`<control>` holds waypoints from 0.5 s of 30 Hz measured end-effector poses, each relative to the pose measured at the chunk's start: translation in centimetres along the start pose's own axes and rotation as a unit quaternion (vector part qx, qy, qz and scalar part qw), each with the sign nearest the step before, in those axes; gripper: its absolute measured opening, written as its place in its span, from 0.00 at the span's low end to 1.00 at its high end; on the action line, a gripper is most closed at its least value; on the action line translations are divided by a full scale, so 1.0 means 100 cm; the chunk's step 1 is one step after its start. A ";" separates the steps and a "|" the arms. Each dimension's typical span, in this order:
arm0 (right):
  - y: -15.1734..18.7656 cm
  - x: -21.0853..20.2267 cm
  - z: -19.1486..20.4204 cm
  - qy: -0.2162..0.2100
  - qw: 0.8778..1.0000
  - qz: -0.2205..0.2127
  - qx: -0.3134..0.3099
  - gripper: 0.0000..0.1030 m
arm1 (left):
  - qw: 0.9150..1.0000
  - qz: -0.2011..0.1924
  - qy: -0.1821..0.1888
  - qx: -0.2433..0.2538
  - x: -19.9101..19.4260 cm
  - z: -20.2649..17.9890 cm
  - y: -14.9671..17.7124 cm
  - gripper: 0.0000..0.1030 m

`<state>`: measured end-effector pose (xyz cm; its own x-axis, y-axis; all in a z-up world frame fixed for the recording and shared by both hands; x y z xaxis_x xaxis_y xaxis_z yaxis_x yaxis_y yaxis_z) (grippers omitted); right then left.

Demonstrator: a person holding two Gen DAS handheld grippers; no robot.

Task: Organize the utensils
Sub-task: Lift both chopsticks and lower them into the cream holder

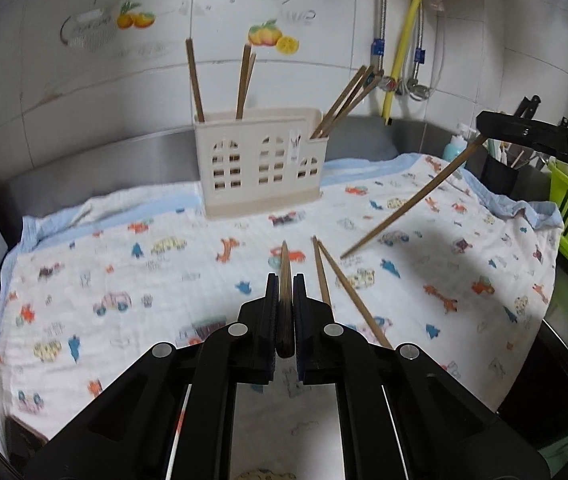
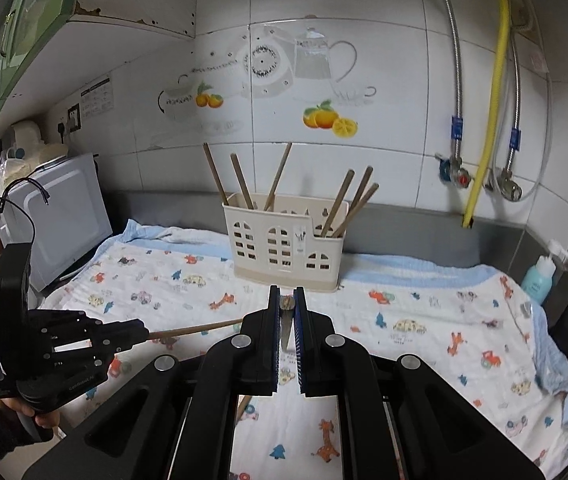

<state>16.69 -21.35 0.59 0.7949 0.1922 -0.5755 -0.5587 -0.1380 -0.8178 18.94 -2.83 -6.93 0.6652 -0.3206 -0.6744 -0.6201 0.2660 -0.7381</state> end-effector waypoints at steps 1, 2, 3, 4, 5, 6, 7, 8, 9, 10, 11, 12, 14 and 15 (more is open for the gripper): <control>-0.001 0.000 0.001 0.001 1.000 0.000 -0.001 0.06 | 1.000 -0.003 0.000 0.003 -0.001 0.000 -0.002 0.06; -0.002 0.001 0.001 0.001 1.000 -0.001 -0.002 0.06 | 1.000 -0.003 0.001 0.005 -0.001 0.000 -0.003 0.06; -0.003 0.001 0.001 0.000 1.000 -0.001 -0.002 0.06 | 1.000 -0.005 0.000 0.009 -0.001 0.000 -0.005 0.06; -0.004 0.002 0.001 0.000 1.000 -0.001 -0.003 0.06 | 1.000 -0.006 -0.002 0.013 -0.001 -0.001 -0.007 0.06; -0.004 0.002 0.001 0.001 1.000 -0.002 -0.005 0.06 | 1.000 -0.007 0.000 0.016 -0.001 -0.001 -0.008 0.06; -0.005 0.002 0.001 0.001 1.000 -0.003 -0.005 0.06 | 1.000 -0.007 0.004 0.018 0.000 -0.001 -0.009 0.06; -0.006 0.002 0.001 0.001 1.000 -0.004 -0.006 0.06 | 1.000 -0.006 0.005 0.021 0.001 0.000 -0.010 0.06; -0.007 0.002 0.001 0.002 1.000 -0.004 -0.007 0.06 | 1.000 -0.005 0.003 0.023 0.003 0.000 -0.011 0.06; -0.008 0.003 0.001 0.003 1.000 -0.006 -0.008 0.06 | 1.000 -0.005 0.003 0.026 0.004 0.000 -0.012 0.06; -0.008 0.003 0.001 0.004 1.000 -0.007 -0.008 0.06 | 1.000 -0.007 0.004 0.030 0.004 0.000 -0.013 0.06; -0.008 0.003 0.000 0.004 1.000 -0.007 -0.008 0.06 | 0.999 -0.009 0.003 0.035 0.004 -0.001 -0.013 0.06; -0.009 0.004 0.000 0.004 1.000 -0.007 -0.008 0.06 | 0.999 -0.009 -0.002 0.043 0.005 -0.002 -0.014 0.06; -0.011 0.005 -0.002 0.006 1.000 -0.008 -0.007 0.06 | 0.999 -0.004 -0.003 0.047 0.010 -0.001 -0.016 0.06; -0.012 0.005 -0.002 0.006 1.000 -0.009 -0.007 0.06 | 0.999 -0.003 -0.003 0.048 0.012 -0.001 -0.017 0.06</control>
<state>17.82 -21.33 1.25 0.8079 0.1825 -0.5603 -0.5410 -0.1473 -0.8281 20.75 -3.77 -6.51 0.6720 -0.3167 -0.6694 -0.5730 0.3503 -0.7409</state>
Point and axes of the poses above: each gripper's, at about its wrist camera, not at the fingertips, and x roughly the way its jaws point, z to its left, y to its underside, the point moved 2 cm from there along x, roughly the way its jaws point, and after that the axes turned 9 degrees about z, right-handed, at the moved point
